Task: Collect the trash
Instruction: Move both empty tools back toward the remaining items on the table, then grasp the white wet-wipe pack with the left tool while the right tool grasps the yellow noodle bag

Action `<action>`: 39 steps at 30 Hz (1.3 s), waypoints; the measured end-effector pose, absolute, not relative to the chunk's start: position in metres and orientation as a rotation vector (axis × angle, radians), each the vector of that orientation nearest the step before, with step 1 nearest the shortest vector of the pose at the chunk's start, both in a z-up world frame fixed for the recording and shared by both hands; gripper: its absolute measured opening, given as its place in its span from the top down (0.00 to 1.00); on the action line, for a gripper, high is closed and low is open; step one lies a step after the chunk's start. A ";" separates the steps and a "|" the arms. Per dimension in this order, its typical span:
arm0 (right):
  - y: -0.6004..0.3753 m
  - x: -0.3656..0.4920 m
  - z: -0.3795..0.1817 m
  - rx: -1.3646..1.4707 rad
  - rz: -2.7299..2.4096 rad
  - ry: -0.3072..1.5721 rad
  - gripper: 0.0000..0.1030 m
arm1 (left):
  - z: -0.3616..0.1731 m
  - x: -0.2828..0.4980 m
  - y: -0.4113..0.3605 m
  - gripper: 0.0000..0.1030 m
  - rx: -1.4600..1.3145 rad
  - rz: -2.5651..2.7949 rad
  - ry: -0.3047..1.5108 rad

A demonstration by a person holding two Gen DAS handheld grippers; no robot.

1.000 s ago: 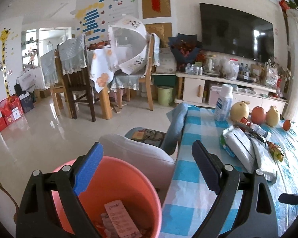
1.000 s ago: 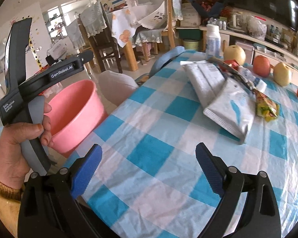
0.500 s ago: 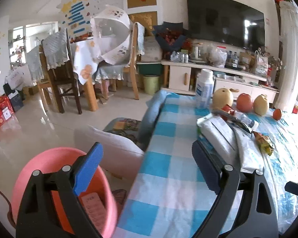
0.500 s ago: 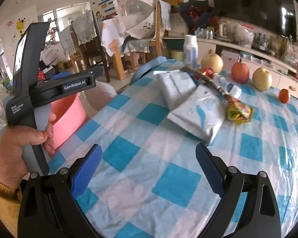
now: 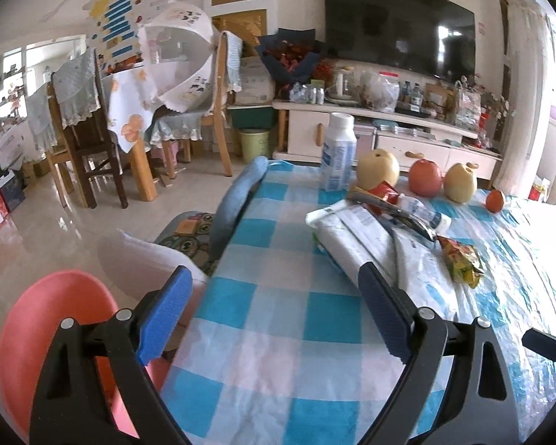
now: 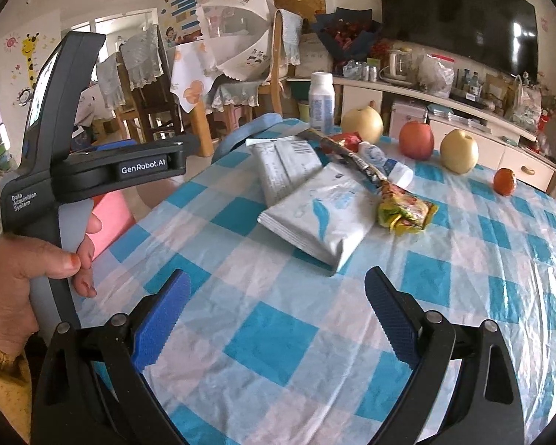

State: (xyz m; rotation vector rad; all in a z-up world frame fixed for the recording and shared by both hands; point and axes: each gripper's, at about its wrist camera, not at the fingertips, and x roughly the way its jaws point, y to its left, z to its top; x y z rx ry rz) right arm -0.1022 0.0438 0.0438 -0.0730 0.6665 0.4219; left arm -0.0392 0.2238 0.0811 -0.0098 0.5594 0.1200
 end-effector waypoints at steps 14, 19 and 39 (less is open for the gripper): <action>0.019 -0.086 0.041 -0.066 0.375 0.669 0.09 | 0.074 -0.018 0.182 0.11 0.029 0.063 0.616; 0.013 -0.080 0.039 -0.070 0.364 0.679 0.09 | 0.072 -0.010 0.178 0.11 -0.005 0.038 0.644; -0.005 -0.060 0.036 -0.069 0.325 0.718 0.09 | 0.060 0.017 0.147 0.11 -0.053 -0.015 0.717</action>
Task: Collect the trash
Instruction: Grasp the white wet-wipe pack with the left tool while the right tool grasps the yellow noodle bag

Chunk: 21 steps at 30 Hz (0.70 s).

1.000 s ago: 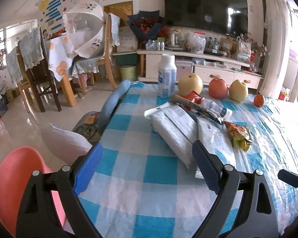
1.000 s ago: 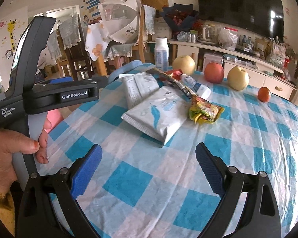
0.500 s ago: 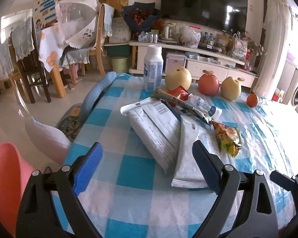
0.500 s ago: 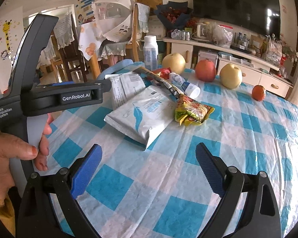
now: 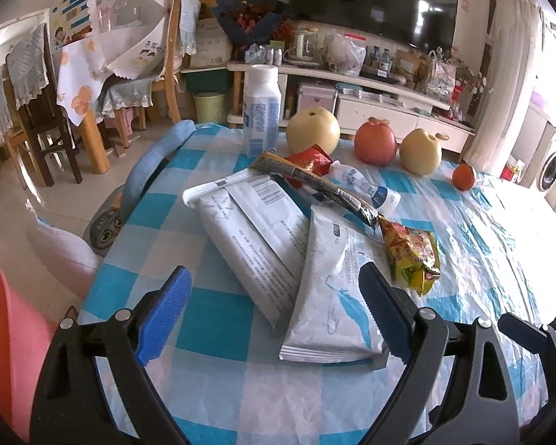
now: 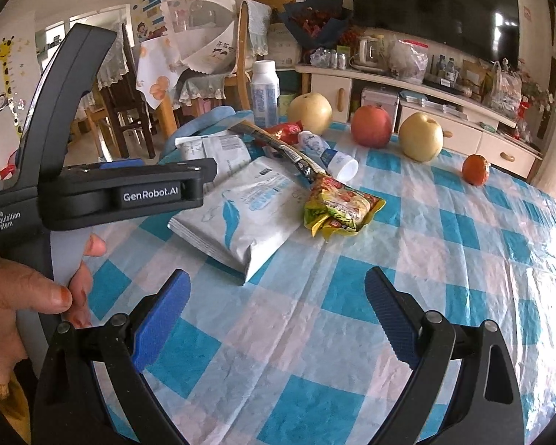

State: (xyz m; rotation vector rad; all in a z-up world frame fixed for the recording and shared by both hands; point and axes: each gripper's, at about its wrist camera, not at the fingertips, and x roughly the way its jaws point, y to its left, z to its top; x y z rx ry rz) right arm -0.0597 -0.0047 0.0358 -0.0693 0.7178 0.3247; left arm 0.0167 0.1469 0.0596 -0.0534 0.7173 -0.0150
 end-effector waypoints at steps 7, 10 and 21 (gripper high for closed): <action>-0.032 -0.037 0.038 -0.001 0.283 0.734 0.09 | 0.050 0.031 0.149 0.11 -0.115 -0.045 0.768; -0.047 -0.024 0.036 0.050 0.263 0.745 0.09 | 0.047 0.036 0.149 0.11 -0.129 -0.048 0.781; -0.067 0.023 0.019 0.150 0.296 0.803 0.09 | 0.045 0.057 0.158 0.11 -0.132 -0.051 0.797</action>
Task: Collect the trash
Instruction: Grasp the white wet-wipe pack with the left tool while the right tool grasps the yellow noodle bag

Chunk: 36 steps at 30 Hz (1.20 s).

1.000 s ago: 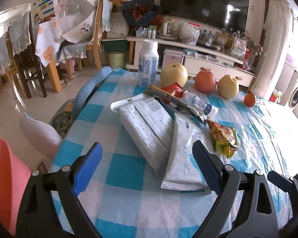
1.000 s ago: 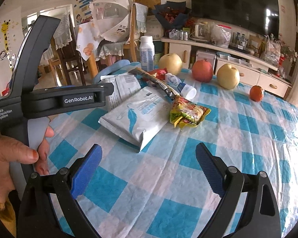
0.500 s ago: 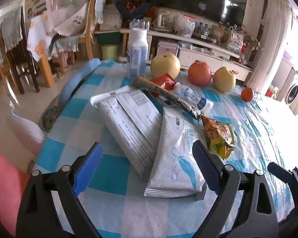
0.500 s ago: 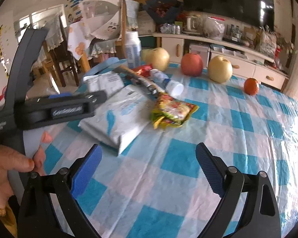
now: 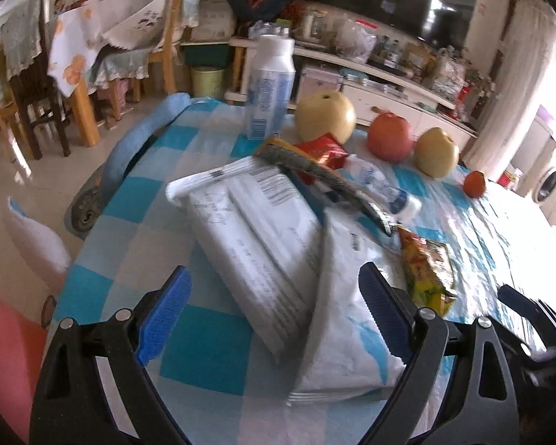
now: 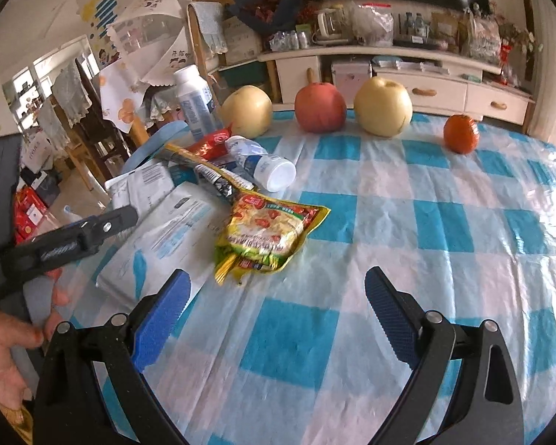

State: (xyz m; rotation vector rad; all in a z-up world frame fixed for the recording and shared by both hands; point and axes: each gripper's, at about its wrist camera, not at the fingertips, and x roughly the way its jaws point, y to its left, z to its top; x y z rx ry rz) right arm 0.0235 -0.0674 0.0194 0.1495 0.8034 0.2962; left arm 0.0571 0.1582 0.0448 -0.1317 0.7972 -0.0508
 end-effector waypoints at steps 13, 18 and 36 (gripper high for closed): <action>-0.092 0.065 0.010 0.379 0.405 0.855 0.09 | 0.027 0.044 0.089 0.11 0.247 -0.217 0.854; -0.071 0.068 0.011 0.317 0.454 0.864 0.09 | 0.018 0.043 0.070 0.11 0.348 -0.216 0.863; -0.051 0.080 -0.004 0.184 0.423 0.869 0.34 | 0.012 0.050 0.063 0.13 0.346 -0.174 0.831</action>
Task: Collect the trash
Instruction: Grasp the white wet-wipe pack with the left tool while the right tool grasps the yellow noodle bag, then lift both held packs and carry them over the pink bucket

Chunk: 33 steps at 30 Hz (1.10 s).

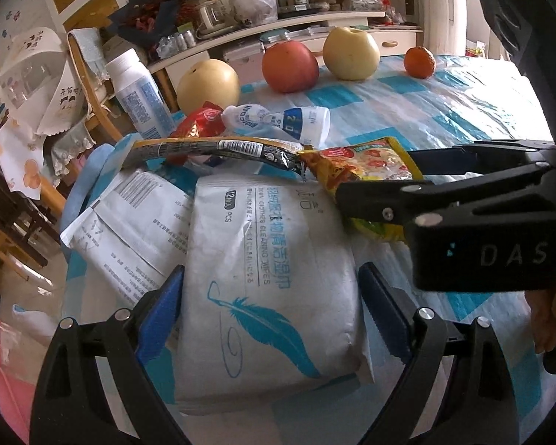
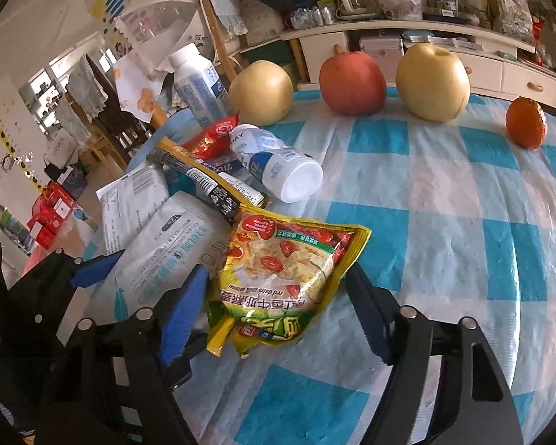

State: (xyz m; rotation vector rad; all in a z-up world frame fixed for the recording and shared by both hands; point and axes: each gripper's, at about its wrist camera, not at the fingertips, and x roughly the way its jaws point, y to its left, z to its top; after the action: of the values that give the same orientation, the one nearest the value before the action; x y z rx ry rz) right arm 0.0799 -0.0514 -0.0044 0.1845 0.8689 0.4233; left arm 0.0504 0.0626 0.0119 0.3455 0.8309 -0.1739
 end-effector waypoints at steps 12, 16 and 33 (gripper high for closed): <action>-0.051 0.073 0.001 0.111 0.399 0.832 0.52 | 0.019 0.050 0.075 0.30 0.241 -0.128 0.815; -0.055 0.070 0.003 0.119 0.402 0.823 0.58 | 0.021 0.048 0.080 0.31 0.206 -0.133 0.811; -0.057 0.038 0.022 0.096 0.404 0.765 0.59 | 0.042 0.024 0.111 0.33 0.025 -0.176 0.765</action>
State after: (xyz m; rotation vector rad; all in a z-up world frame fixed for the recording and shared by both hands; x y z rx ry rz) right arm 0.0378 -0.0574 0.0217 0.0961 0.7648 0.4036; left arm 0.0236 0.1107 0.0422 0.0248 0.7647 -0.1765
